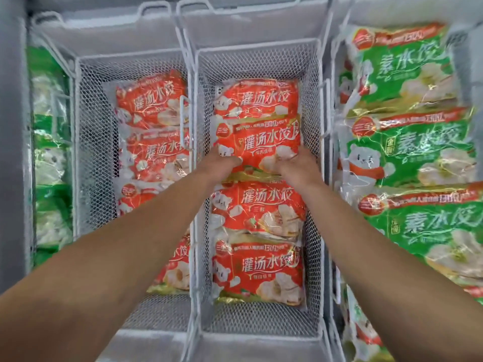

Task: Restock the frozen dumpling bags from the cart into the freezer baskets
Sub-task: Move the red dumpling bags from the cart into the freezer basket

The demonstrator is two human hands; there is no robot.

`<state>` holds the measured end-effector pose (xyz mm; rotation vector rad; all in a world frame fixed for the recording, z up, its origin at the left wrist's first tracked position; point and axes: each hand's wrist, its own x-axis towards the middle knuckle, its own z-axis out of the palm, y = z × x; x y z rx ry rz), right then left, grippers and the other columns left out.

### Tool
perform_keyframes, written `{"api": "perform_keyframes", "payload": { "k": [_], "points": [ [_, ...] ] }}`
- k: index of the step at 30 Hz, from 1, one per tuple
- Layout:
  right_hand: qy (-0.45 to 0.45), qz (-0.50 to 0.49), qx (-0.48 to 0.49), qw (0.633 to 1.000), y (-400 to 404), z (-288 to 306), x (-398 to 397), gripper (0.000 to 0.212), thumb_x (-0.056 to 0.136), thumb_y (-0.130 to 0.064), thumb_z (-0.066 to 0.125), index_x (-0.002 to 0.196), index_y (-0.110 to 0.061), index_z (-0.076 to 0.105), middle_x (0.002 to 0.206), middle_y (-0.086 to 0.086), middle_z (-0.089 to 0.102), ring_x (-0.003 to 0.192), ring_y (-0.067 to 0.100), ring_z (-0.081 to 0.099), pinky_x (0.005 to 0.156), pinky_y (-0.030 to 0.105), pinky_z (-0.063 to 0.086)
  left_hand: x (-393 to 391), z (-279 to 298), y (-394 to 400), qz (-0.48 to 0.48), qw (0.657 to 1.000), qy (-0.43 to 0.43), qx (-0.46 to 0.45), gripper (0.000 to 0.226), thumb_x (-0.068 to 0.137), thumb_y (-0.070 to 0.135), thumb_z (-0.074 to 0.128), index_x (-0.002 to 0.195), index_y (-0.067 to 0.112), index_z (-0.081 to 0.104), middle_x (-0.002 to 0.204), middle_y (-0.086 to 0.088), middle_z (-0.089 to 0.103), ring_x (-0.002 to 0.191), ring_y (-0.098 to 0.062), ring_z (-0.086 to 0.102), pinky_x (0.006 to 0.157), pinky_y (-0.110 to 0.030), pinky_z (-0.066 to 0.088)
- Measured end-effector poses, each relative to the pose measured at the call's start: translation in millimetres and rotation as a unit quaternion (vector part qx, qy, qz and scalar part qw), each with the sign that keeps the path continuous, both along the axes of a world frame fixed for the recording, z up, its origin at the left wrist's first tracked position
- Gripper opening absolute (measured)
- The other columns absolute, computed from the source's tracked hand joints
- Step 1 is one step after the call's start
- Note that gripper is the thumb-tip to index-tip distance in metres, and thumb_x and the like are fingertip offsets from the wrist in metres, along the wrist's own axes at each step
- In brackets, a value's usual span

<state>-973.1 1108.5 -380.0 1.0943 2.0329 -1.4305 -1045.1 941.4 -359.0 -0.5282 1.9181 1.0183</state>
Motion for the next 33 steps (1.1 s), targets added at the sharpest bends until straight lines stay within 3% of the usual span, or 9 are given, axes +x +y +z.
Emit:
{"api": "perform_keyframes", "payload": {
  "k": [3,5,7,11,14,19,23,31,33],
  "points": [
    [-0.096,0.163,0.007,0.982,-7.1,6.6,8.6,0.031,0.094,-0.033,0.057,0.109,-0.007,0.064,0.1,0.006,0.066,0.097,0.019,0.063,0.091,0.032,0.048,11.3,7.4,0.0,-0.056,0.998,-0.037,-0.013,0.059,0.094,0.03,0.065,0.145,0.017,0.04,0.128,0.005,0.047,0.109,-0.013,0.042,0.092,-0.03,0.034],
    [-0.098,0.176,0.012,0.979,-12.4,19.0,16.6,0.026,0.094,-0.029,0.055,0.109,-0.01,0.065,0.097,0.008,0.068,0.081,0.019,0.063,0.069,0.03,0.048,15.5,15.0,-2.4,-0.058,0.998,-0.015,-0.01,0.056,0.096,0.028,0.061,0.146,0.011,0.042,0.14,-0.004,0.048,0.107,-0.015,0.041,0.088,-0.029,0.032],
    [-0.083,0.172,0.02,0.981,-22.1,32.9,28.1,0.028,0.095,-0.023,0.055,0.117,-0.007,0.064,0.102,0.01,0.068,0.071,0.012,0.057,0.064,0.029,0.045,24.5,30.8,-11.2,-0.056,0.998,0.016,-0.003,0.052,0.097,0.026,0.06,0.144,0.008,0.046,0.143,-0.01,0.05,0.114,-0.017,0.047,0.089,-0.028,0.032],
    [-0.04,0.135,0.04,0.989,-43.8,61.0,56.8,0.047,0.094,-0.025,0.056,0.139,-0.012,0.051,0.117,0.003,0.061,0.083,0.015,0.056,0.078,0.029,0.045,50.9,64.8,-35.3,-0.064,0.995,0.073,-0.003,0.055,0.093,0.025,0.065,0.144,0.012,0.049,0.145,-0.005,0.051,0.132,-0.022,0.048,0.103,-0.029,0.038],
    [-0.006,0.108,0.041,0.993,-65.7,81.7,88.6,0.051,0.089,-0.029,0.06,0.138,-0.015,0.052,0.122,0.007,0.064,0.096,0.022,0.062,0.089,0.036,0.05,82.0,94.9,-58.7,-0.093,0.989,0.11,0.017,0.05,0.094,0.019,0.064,0.141,0.011,0.053,0.123,0.006,0.061,0.107,-0.009,0.057,0.087,-0.02,0.04],
    [0.054,0.112,0.105,0.987,-103.2,123.1,146.3,0.045,0.092,-0.029,0.061,0.135,-0.014,0.056,0.13,0.004,0.059,0.096,0.019,0.061,0.084,0.03,0.046,140.3,133.8,-106.4,-0.164,0.975,0.149,0.034,0.051,0.089,0.018,0.07,0.138,0.014,0.057,0.133,-0.004,0.061,0.122,-0.019,0.057,0.104,-0.031,0.043],
    [0.089,0.096,0.144,0.981,-138.3,154.5,207.5,0.042,0.094,-0.029,0.063,0.133,-0.015,0.057,0.134,0.004,0.057,0.121,0.023,0.056,0.094,0.027,0.041,188.1,155.2,-149.4,-0.228,0.956,0.176,0.064,0.05,0.09,0.026,0.07,0.138,0.017,0.057,0.132,0.002,0.061,0.121,-0.015,0.057,0.102,-0.032,0.043],
    [0.109,-0.048,0.208,0.971,-207.8,199.9,338.4,0.039,0.093,-0.022,0.064,0.13,-0.011,0.06,0.128,0.006,0.061,0.118,0.021,0.057,0.083,0.02,0.036,272.3,176.1,-206.9,-0.315,0.916,0.217,0.117,0.043,0.09,0.024,0.07,0.131,0.015,0.063,0.124,0.002,0.066,0.116,-0.016,0.061,0.104,-0.033,0.045],
    [0.096,-0.081,0.218,0.968,-219.1,208.3,375.8,0.038,0.093,-0.021,0.063,0.13,-0.012,0.06,0.13,0.006,0.06,0.12,0.021,0.056,0.089,0.024,0.04,294.7,180.6,-211.5,-0.357,0.9,0.218,0.121,0.045,0.089,0.027,0.07,0.132,0.016,0.062,0.128,0.002,0.065,0.116,-0.016,0.061,0.104,-0.033,0.046]
  ]
}}
